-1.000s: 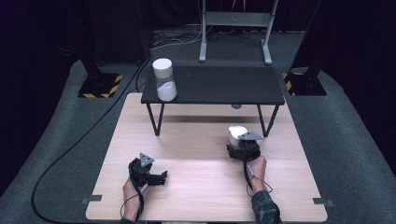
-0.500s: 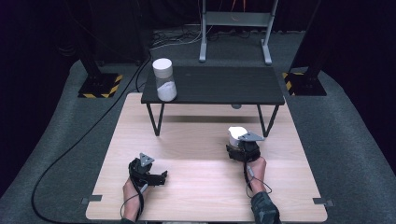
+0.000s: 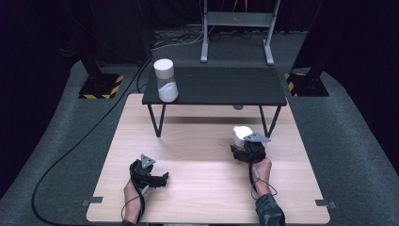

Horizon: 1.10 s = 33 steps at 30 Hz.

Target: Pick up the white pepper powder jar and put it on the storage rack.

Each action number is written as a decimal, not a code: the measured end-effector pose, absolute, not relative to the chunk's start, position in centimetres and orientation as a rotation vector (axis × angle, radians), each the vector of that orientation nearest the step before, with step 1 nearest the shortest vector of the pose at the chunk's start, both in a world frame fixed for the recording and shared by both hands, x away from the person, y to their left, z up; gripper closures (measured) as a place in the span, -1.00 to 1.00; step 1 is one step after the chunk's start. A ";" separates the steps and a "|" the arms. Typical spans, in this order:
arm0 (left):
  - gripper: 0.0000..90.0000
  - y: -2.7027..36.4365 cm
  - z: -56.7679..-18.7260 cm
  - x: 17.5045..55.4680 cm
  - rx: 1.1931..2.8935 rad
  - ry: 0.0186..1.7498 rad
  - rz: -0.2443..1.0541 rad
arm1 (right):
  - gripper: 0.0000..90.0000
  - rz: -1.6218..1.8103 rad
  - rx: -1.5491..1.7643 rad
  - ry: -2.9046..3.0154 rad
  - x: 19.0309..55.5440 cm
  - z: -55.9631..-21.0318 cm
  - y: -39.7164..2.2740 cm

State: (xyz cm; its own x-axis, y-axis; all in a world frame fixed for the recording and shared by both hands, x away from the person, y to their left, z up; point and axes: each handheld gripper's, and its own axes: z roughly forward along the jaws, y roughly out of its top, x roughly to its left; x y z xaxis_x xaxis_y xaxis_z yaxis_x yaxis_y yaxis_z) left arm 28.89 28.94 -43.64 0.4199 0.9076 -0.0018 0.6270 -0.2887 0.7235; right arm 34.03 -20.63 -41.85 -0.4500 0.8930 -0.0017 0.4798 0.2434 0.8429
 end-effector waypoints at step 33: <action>-0.98 28.9 -43.6 28.9 2.023 1.295 0.552 | -0.33 1.094 1.270 1.971 32.9 -38.9 -23.5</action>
State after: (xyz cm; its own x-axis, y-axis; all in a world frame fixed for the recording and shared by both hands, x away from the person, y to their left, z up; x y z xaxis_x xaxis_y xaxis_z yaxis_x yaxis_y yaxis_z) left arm 28.89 28.94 -43.64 0.4197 0.9076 -0.0017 0.6270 -0.2886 0.7236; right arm 32.95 -23.48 -38.92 -0.4046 0.9143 -0.0170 0.4688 0.2233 0.8546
